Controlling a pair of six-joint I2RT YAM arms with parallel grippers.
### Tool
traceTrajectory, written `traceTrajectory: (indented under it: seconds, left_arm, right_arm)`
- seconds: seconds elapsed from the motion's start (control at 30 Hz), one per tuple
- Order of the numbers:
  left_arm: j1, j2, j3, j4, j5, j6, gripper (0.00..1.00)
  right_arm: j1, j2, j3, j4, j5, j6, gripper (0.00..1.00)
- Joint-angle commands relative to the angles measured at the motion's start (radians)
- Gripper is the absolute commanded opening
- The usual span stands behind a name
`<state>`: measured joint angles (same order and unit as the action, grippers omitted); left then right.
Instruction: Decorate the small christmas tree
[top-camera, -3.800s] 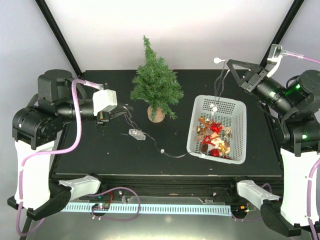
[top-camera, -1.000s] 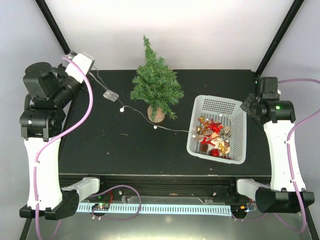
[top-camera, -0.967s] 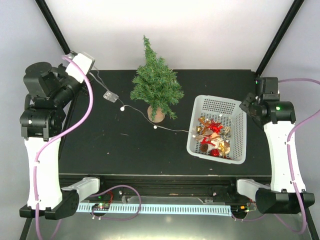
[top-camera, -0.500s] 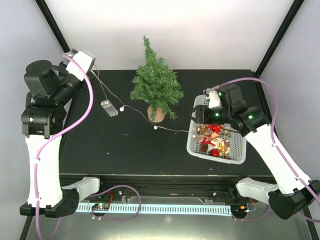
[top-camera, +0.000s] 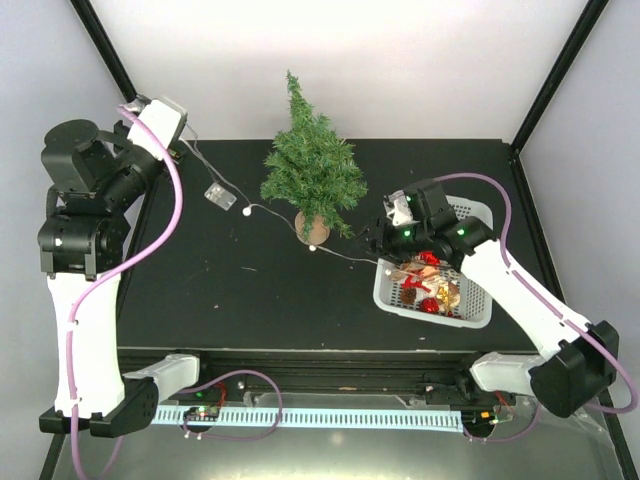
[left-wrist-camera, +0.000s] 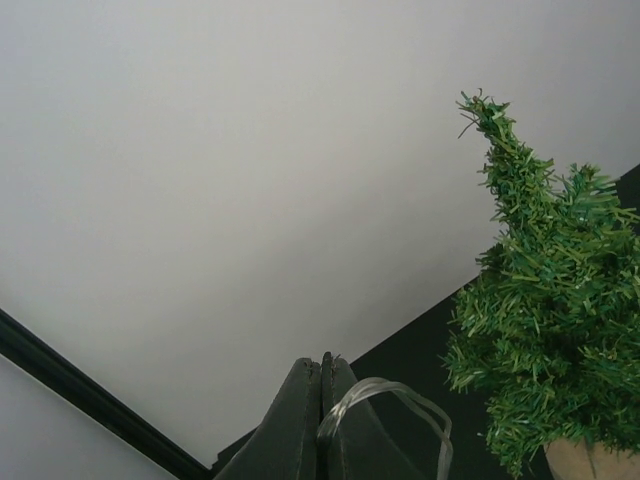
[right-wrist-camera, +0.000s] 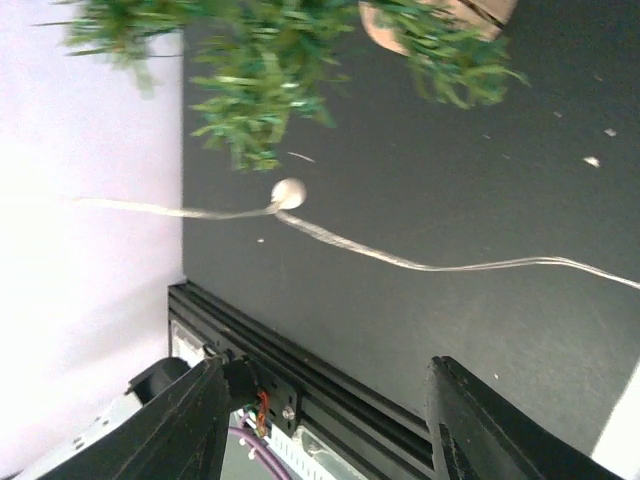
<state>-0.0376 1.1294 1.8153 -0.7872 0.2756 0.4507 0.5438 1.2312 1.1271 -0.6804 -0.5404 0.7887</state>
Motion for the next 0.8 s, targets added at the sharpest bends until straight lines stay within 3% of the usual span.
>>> traceTrajectory:
  seconds: [0.0,0.23,0.57,0.77]
  left_arm:
    - [0.006,-0.011,0.033,0.01,0.014,-0.03,0.02]
    - [0.005,-0.017,0.032,0.006,0.02,-0.053,0.02]
    - [0.005,-0.021,0.022,0.001,0.034,-0.083,0.01]
    - [0.005,-0.022,0.027,-0.001,0.025,-0.089,0.01]
  right_arm:
    - [0.003,0.042,0.018,-0.122,0.104,0.171,0.55]
    - [0.001,-0.054,-0.058,-0.101,0.184,0.506,0.56]
    - [0.002,0.085,0.044,-0.188,0.152,0.69,0.56]
    - [0.003,0.204,0.175,-0.339,0.155,0.741,0.52]
